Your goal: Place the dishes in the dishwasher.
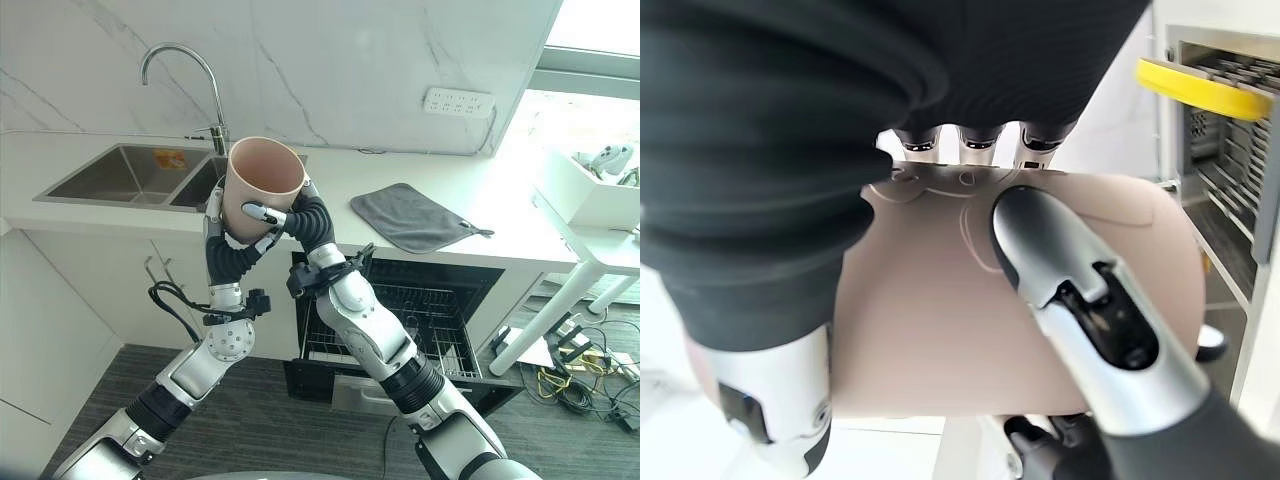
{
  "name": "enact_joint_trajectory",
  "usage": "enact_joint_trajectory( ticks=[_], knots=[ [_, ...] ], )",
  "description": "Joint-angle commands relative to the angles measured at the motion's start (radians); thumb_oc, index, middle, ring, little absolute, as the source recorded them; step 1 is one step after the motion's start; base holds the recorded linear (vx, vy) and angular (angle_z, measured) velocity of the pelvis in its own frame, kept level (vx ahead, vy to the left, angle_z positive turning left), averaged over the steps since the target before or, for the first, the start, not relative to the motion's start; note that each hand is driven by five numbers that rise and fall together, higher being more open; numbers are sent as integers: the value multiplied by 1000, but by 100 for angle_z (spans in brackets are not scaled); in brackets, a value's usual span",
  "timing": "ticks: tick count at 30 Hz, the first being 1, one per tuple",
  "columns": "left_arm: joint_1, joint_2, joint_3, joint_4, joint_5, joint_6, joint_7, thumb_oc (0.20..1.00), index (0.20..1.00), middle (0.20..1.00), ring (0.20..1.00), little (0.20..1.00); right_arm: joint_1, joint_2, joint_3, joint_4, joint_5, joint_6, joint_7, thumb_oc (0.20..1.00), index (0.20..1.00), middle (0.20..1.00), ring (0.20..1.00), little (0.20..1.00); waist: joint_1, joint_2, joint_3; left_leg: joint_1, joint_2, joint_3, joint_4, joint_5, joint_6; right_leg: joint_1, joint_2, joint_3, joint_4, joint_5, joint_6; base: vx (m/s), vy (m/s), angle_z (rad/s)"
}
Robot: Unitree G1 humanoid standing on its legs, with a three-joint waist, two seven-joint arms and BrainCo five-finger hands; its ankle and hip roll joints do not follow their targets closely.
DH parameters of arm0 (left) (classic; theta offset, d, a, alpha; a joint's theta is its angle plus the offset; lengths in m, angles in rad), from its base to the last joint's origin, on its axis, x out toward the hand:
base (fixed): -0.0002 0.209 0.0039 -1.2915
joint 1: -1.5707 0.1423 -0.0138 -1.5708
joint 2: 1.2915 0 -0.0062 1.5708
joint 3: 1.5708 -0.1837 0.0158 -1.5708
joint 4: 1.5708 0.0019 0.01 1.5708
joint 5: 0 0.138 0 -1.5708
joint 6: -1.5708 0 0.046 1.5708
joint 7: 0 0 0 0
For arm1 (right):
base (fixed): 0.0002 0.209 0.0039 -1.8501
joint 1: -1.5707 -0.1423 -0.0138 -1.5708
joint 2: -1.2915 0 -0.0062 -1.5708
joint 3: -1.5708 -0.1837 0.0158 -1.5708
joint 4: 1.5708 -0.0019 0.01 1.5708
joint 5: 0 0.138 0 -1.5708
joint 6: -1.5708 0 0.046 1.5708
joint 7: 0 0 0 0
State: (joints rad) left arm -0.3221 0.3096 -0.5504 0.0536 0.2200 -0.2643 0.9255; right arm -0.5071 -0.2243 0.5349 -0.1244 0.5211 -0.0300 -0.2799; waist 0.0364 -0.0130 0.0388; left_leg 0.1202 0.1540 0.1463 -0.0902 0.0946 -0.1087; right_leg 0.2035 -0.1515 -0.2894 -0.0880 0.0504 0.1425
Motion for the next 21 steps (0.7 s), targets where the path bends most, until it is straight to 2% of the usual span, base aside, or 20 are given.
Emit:
enact_joint_trajectory(
  ticks=[1,2,3,4,15,20,21],
  knots=[
    [-165,-4,-59,35,53,-25,-18,200,200,200,200,200,-149,41,-28,-25,-107,-56,-19,1000,1000,1000,1000,1000,39,-26,28,57,0,-7,3,-87,5,-13,-59,9,1,8,8,0,0,0],
    [-166,-3,-61,34,53,-24,-19,200,200,200,200,200,-154,38,-28,-24,-120,-52,-18,1000,1000,1000,1000,1000,39,-26,29,57,-1,-7,3,-88,5,-12,-59,9,1,7,8,0,0,0],
    [-168,-4,-62,33,55,-22,-22,200,200,200,200,200,-159,37,-25,-25,-128,-48,-24,438,438,438,438,438,40,-26,29,57,-1,-7,3,-88,5,-12,-59,9,1,7,8,0,0,0],
    [-170,-5,-65,35,57,-22,-22,200,200,200,200,200,-165,35,-23,-23,-132,-48,-29,200,200,200,200,200,40,-25,29,57,-1,-6,3,-88,5,-12,-59,9,1,7,8,0,0,0],
    [-182,-3,-102,32,46,-14,-75,200,200,200,200,200,-194,33,-11,11,-239,-49,-91,200,200,200,200,200,44,-21,34,56,-3,-6,3,-89,7,-13,-60,6,1,7,7,-3,0,0],
    [-187,-4,-121,40,41,-3,-97,200,200,200,200,200,-200,34,-8,31,-208,-61,-107,200,200,200,200,200,42,-19,34,57,-3,-4,3,-88,6,-14,-61,6,1,7,6,0,0,0],
    [-187,-2,-126,47,31,-5,-100,360,360,360,360,360,-199,34,-9,34,-192,-75,-111,200,200,200,200,200,42,-18,35,57,-3,-5,3,-87,6,-14,-61,5,1,8,6,-33,3,0]
  ],
)
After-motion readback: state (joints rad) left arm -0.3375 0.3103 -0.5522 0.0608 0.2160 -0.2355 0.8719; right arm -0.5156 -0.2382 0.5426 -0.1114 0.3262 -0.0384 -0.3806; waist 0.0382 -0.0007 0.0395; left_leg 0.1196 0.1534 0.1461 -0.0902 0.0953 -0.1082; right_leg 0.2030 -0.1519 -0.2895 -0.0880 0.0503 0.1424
